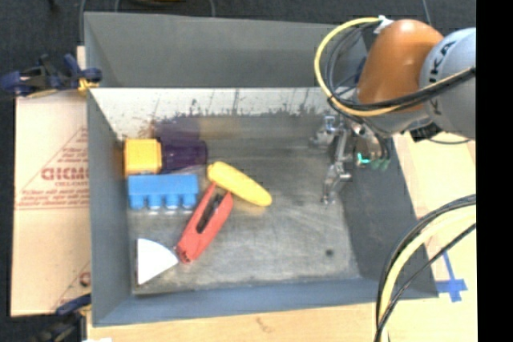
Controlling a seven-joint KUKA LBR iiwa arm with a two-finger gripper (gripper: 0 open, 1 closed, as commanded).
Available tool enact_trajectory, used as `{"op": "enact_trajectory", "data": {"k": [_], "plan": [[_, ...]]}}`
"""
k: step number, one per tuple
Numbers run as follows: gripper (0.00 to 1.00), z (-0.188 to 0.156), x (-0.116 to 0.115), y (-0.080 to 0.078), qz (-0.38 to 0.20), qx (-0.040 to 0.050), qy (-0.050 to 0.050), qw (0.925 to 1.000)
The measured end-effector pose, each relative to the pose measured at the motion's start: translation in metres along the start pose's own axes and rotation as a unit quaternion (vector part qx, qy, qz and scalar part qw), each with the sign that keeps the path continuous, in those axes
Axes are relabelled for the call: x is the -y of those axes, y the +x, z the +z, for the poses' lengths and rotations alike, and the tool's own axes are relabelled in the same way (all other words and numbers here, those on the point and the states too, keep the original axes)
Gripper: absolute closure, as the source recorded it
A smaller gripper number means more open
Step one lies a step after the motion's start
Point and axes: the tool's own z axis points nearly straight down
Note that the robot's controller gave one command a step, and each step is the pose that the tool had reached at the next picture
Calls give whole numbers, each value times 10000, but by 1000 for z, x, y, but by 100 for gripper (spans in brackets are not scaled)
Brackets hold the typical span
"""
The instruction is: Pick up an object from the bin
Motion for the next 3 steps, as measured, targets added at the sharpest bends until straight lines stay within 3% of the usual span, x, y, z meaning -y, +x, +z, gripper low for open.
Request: {"op": "enact_trajectory", "data": {"k": [1,2,3], "plan": [[0,-5,0,-2,-9,41,8,10000],[0,11,-27,-11,-335,51,18,9994],[0,54,-38,0,-794,55,-7,9968]]}}
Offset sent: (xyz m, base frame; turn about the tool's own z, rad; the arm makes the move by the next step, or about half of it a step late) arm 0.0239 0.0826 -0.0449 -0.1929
